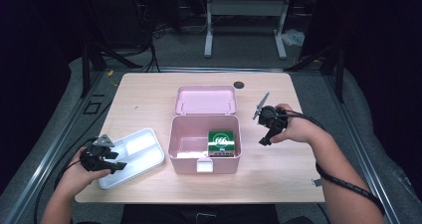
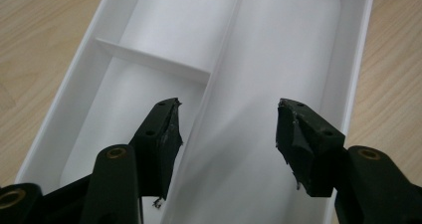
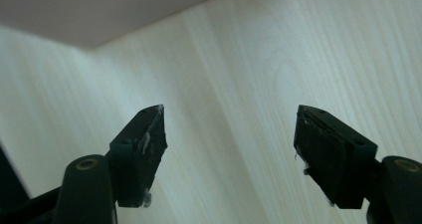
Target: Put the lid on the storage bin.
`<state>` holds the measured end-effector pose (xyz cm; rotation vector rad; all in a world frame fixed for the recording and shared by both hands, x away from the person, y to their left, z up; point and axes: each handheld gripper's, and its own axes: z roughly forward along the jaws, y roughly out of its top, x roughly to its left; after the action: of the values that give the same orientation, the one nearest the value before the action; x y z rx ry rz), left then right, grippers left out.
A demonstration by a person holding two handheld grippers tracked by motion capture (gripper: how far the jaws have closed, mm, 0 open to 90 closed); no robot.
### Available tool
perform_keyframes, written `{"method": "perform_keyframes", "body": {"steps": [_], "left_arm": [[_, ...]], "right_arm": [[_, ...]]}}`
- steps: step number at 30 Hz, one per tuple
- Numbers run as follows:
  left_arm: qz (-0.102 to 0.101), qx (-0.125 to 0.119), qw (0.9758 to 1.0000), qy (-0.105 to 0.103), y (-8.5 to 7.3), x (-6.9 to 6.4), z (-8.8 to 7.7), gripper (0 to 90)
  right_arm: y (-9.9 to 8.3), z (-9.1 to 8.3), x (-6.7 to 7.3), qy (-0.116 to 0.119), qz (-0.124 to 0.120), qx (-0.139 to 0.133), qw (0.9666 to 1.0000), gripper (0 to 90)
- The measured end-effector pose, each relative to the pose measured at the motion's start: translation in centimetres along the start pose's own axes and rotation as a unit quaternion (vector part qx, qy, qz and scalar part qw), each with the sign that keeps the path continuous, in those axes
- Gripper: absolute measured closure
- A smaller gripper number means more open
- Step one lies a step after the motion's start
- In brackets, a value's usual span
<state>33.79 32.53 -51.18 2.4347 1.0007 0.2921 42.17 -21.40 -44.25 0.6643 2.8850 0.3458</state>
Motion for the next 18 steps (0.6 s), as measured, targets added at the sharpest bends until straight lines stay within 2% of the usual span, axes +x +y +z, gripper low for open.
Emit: {"method": "perform_keyframes", "body": {"steps": [1, 3, 4, 6, 9, 12, 14, 15, 16, 17, 18], "left_arm": [[0.010, -0.002, 0.9999, -0.003, 0.2, -0.1, 0.1, 46.6], [0.022, -0.007, 0.9996, -0.015, 0.7, -0.2, 0.2, 49.1], [0.026, -0.005, 0.9995, -0.018, 1.0, -0.2, 0.3, 51.3], [0.040, 0.016, 0.9990, -0.013, 1.5, -0.2, 0.5, 55.0], [0.062, 0.055, 0.9965, -0.001, 2.1, 0.1, 0.6, 57.8], [0.070, 0.083, 0.9940, 0.010, 2.7, 0.7, 0.5, 61.1], [0.075, 0.100, 0.9922, 0.004, 3.2, 1.2, 0.5, 63.4], [0.080, 0.106, 0.9911, -0.005, 3.5, 1.4, 0.7, 64.2], [0.085, 0.113, 0.9898, -0.015, 3.7, 1.5, 0.8, 64.9], [0.098, 0.132, 0.9860, -0.027, 4.0, 1.6, 1.3, 65.8], [0.109, 0.149, 0.9822, -0.036, 4.2, 1.5, 1.7, 66.8]], "right_arm": [[-0.5, 0.3, 0.1, -0.011, 0.016, -0.022, 0.9996, 28.3], [-1.3, 0.8, 0.5, -0.038, 0.045, -0.058, 0.9966, 28.3], [-1.8, 1.2, 0.7, -0.047, 0.063, -0.077, 0.9939, 28.3], [-3.1, 2.1, 1.7, -0.073, 0.101, -0.113, 0.9858, 28.2], [-4.4, 2.8, 2.9, -0.080, 0.121, -0.150, 0.9780, 28.2], [-5.8, 3.3, 4.1, -0.092, 0.143, -0.182, 0.9685, 28.3], [-6.5, 3.5, 4.8, -0.107, 0.145, -0.189, 0.9653, 28.7], [-6.9, 3.6, 5.2, -0.116, 0.150, -0.194, 0.9625, 28.7], [-7.3, 3.7, 5.4, -0.114, 0.154, -0.200, 0.9608, 28.8], [-7.5, 3.8, 5.6, -0.116, 0.159, -0.206, 0.9587, 28.8], [-7.9, 4.0, 5.9, -0.113, 0.170, -0.214, 0.9551, 28.8]]}}
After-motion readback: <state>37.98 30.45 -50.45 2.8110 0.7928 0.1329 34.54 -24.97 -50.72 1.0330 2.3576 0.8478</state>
